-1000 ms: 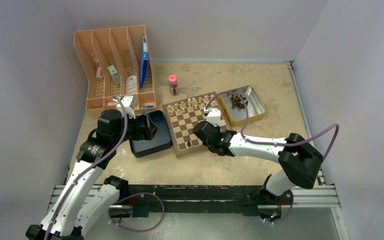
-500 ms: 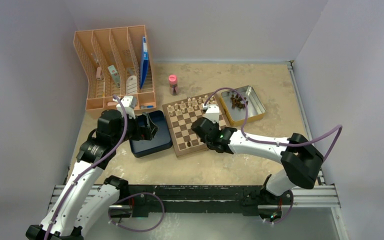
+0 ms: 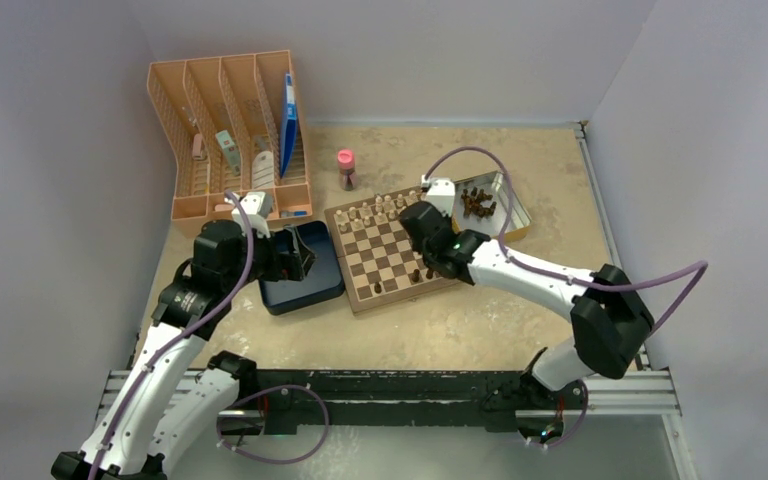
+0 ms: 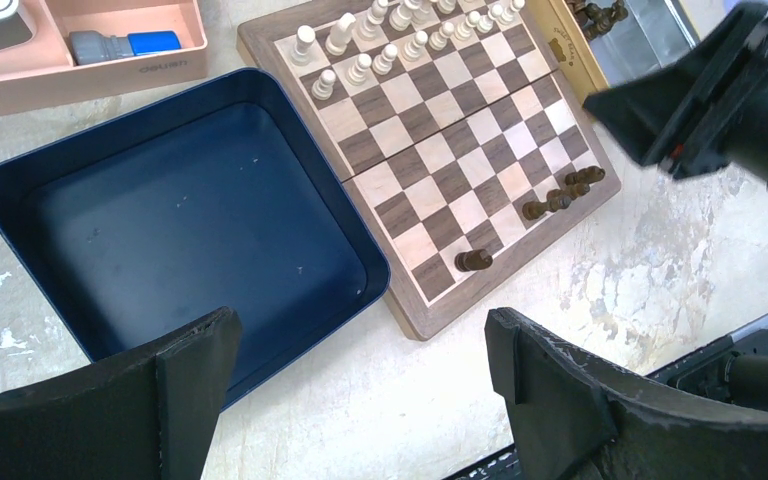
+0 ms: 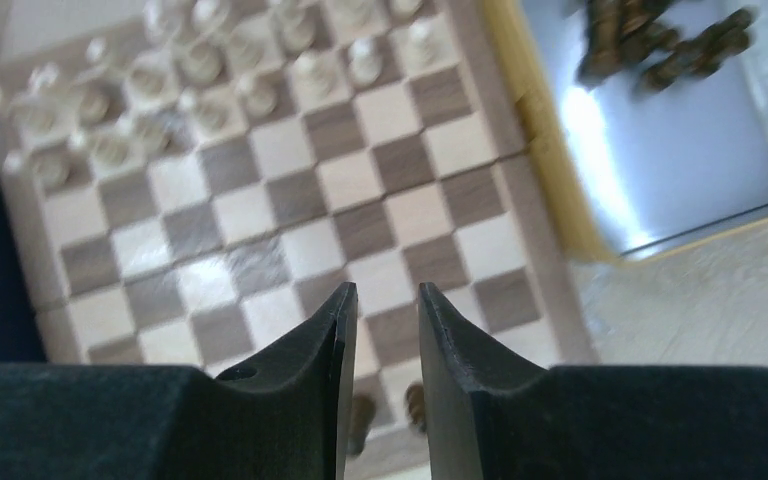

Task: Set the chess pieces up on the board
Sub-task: Place the chess piece on the chessboard, then pick up the chess piece from the storage box.

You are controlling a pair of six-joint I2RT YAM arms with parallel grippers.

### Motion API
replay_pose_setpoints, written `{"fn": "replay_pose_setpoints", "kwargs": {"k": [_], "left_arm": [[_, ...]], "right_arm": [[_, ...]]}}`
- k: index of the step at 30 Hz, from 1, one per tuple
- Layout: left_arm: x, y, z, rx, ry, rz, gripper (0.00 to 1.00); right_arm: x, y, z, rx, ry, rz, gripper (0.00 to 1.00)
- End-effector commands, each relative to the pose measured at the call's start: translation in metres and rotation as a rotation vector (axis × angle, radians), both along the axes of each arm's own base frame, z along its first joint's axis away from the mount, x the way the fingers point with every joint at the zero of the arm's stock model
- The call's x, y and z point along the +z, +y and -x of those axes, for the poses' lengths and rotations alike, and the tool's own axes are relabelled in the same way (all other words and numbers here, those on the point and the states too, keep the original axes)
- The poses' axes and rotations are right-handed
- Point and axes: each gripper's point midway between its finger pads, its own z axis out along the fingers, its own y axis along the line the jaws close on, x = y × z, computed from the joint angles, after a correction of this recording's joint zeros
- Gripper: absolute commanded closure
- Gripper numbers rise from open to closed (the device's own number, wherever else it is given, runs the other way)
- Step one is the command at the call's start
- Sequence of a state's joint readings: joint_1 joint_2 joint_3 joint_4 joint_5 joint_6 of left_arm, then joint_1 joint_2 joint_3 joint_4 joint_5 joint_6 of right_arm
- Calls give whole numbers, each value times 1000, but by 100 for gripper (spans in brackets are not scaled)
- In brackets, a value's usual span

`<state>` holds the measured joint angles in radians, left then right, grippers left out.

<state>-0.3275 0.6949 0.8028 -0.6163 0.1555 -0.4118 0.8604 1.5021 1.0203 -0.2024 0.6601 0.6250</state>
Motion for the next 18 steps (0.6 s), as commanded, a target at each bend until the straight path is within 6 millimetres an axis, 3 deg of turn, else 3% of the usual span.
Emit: {"fn": "replay_pose_setpoints", "kwargs": {"k": [1,4,9,15,18], "left_arm": [[11,-1,-4,6,-43,22,7],[12,-1,-4,3,-44,24,7],[11,-3,-4,-6,-40,25,7],[9,-4,-4,-16,-34,26,7],[10,-4,-4,-14,-35,26,7]], "right_arm": [[45,-25,-46,-55,-134,-44,68],[51,-53,-77,-116,-166,-44,69],[46,-95,-124,-208,-200,-31,69],[36,-112,-173,-203,-254,-56,67],[22,-119,-191,-207,-236,-63,67]]}}
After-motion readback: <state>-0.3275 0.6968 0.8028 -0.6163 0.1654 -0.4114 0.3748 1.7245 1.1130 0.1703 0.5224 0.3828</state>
